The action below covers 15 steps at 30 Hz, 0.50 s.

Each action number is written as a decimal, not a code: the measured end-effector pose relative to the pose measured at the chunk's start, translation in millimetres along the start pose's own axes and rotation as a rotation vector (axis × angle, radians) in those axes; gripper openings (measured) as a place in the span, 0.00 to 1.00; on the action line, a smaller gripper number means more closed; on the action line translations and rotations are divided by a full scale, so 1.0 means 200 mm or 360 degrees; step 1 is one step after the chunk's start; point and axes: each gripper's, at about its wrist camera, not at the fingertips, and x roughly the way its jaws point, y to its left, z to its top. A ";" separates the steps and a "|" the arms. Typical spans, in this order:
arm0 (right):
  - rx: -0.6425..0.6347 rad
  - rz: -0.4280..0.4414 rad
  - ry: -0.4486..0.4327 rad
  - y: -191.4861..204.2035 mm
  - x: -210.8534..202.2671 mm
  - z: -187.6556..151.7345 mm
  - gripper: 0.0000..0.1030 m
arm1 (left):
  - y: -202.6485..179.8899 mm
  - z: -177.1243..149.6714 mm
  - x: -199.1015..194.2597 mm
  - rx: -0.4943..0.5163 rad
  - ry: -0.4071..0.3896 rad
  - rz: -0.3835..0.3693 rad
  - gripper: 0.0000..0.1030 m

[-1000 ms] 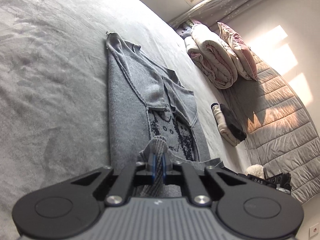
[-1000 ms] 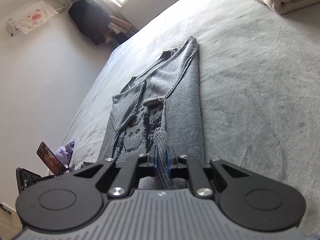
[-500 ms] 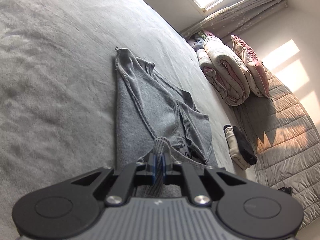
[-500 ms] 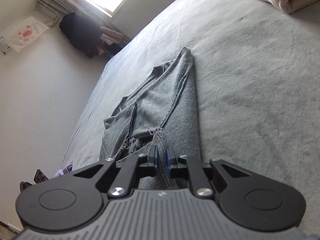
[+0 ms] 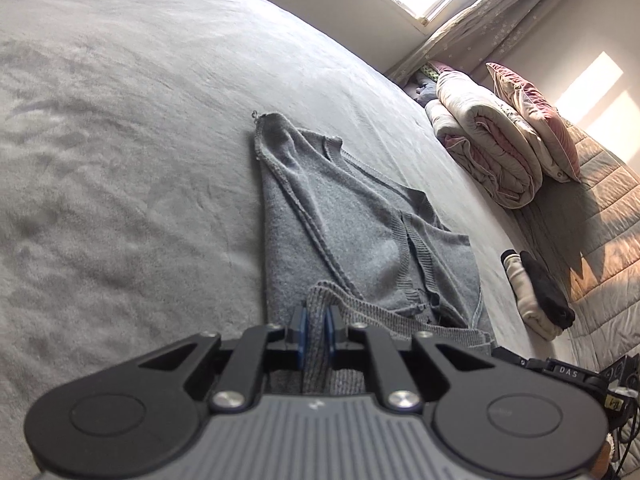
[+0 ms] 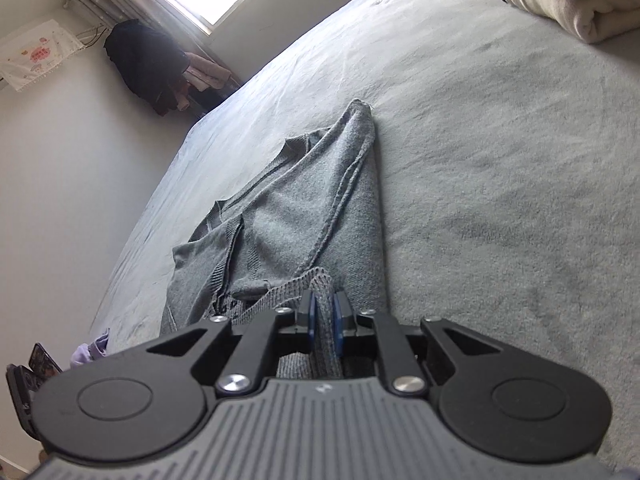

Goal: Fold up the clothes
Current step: 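Lay the hem on the sweater body and open both grippers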

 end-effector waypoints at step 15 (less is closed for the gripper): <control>-0.0518 -0.0117 -0.0035 0.24 -0.03 -0.14 0.30 | -0.23 -0.19 -0.03 0.0497 -0.0040 0.0026 0.26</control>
